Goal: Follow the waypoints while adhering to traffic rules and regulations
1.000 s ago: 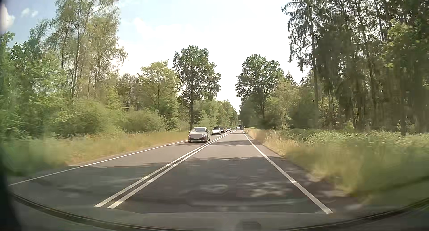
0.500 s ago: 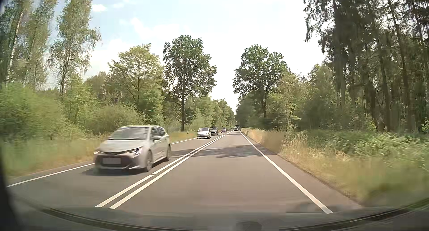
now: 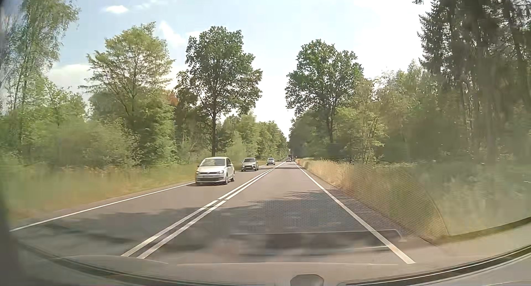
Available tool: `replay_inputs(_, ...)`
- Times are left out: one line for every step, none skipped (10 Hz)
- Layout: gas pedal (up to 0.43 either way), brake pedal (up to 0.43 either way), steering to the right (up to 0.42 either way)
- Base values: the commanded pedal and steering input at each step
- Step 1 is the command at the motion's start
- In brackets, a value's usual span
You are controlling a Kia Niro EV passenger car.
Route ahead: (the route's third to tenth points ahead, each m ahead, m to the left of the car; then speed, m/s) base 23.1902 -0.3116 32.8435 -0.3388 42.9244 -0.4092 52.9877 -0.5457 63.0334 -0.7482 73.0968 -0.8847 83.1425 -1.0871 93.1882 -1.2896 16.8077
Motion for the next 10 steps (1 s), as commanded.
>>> replay_inputs(0.047, 0.037, 0.004)
replay_inputs(0.047, 0.037, 0.003)
replay_inputs(0.047, 0.030, 0.003)
replay_inputs(0.047, 0.037, 0.003)
replay_inputs(0.047, 0.037, 0.003)
replay_inputs(0.047, 0.037, 0.003)
replay_inputs(0.047, 0.037, 0.003)
replay_inputs(0.047, 0.030, 0.003)
replay_inputs(0.047, 0.037, 0.003)
replay_inputs(0.047, 0.030, 0.003)
